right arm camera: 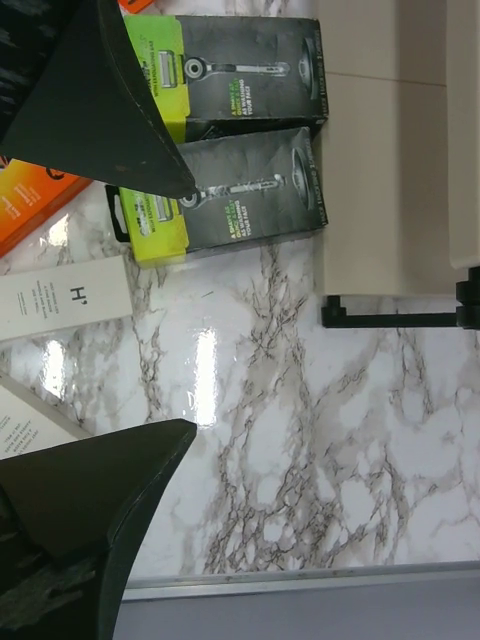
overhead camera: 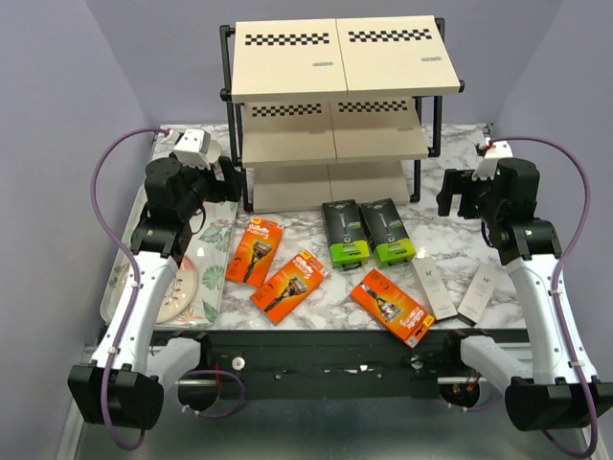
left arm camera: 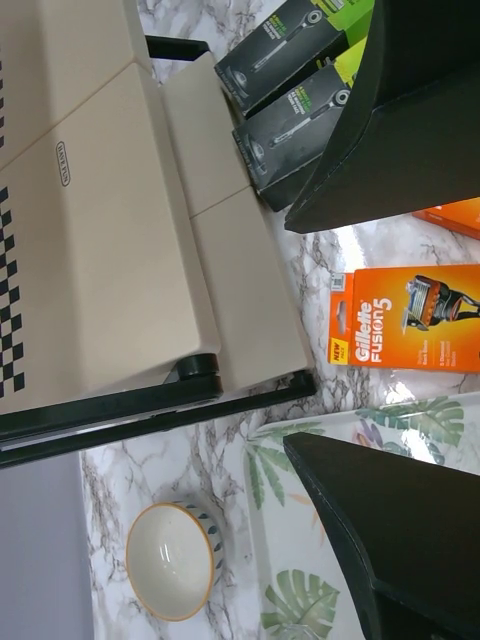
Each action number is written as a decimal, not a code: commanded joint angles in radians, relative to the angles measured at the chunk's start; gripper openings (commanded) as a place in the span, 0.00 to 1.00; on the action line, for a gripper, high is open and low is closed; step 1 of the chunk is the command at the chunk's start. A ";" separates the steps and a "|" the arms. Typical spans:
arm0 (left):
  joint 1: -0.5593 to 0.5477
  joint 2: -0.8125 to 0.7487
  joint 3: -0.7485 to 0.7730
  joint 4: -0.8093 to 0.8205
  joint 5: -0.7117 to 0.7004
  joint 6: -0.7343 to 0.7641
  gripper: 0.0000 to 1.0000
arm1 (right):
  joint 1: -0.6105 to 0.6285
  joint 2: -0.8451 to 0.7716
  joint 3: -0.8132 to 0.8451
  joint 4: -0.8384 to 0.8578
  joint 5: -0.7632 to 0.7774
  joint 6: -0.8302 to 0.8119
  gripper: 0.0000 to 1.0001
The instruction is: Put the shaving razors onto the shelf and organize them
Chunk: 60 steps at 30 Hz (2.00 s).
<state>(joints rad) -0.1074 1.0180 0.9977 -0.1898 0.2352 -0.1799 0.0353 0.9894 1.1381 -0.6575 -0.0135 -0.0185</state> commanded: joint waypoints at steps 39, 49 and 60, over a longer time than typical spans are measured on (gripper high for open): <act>0.008 0.286 0.116 0.142 0.067 -0.058 0.64 | -0.018 0.385 0.225 0.372 -0.077 0.137 0.92; 0.008 0.396 0.163 0.150 0.135 0.016 0.68 | -0.074 0.590 0.333 0.437 -0.055 0.121 0.92; 0.012 0.557 0.305 0.128 0.179 0.049 0.66 | -0.115 0.735 0.384 0.490 -0.111 0.098 0.76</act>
<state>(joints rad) -0.0937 1.5177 1.2636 -0.0391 0.3679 -0.1574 -0.0612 1.7069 1.5005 -0.2237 -0.1040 0.0994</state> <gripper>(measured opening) 0.665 0.855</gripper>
